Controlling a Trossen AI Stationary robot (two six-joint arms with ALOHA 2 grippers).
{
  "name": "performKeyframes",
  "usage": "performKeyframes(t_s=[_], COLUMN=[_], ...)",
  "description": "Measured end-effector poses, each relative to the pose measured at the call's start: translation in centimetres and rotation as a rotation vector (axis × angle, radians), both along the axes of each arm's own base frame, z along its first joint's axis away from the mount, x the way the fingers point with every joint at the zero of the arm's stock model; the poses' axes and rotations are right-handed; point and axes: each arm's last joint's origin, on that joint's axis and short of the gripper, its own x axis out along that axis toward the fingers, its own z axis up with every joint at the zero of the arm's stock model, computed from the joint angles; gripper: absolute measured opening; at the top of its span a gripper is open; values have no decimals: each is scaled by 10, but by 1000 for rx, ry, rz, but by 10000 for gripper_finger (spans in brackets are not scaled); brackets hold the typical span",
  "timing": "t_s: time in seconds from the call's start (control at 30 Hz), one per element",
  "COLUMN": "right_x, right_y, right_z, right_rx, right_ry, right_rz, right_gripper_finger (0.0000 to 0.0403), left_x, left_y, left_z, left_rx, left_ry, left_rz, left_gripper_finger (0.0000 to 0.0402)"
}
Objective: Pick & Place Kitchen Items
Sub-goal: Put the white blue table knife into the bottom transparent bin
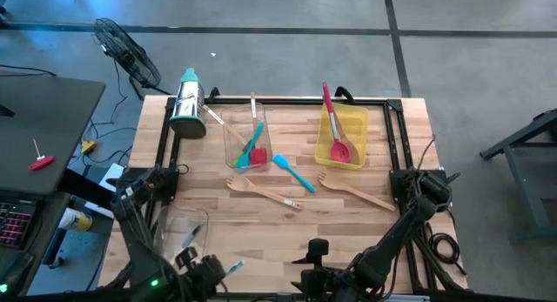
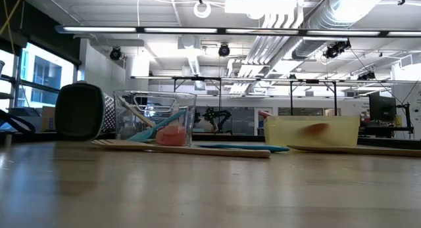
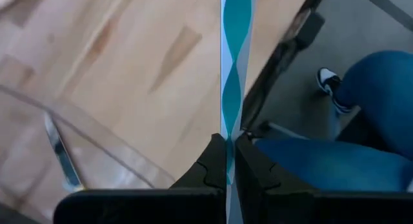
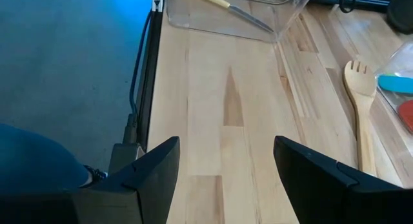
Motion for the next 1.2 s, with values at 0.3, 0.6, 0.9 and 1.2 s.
performKeyframes(t_s=[0.3, 0.6, 0.9, 1.2], right_x=[0, 3, 3, 2], right_y=[0, -3, -3, -2], right_z=[0, 0, 0, 0], right_rx=[2, -3, -8, 3], right_ry=[-2, -1, 2, 1], right_rz=[0, -5, -1, -5], right_gripper_finger=[243, 243, 243, 243], left_x=[-35, -63, -71, -71], left_y=[-6, 43, 54, 54], left_z=[-33, -37, -52, -52], left_rx=[-22, 60, 79, 65], left_ry=[208, 147, 228, 232], left_rz=[139, 268, 336, 377], left_gripper_finger=[3, 3, 3, 3])
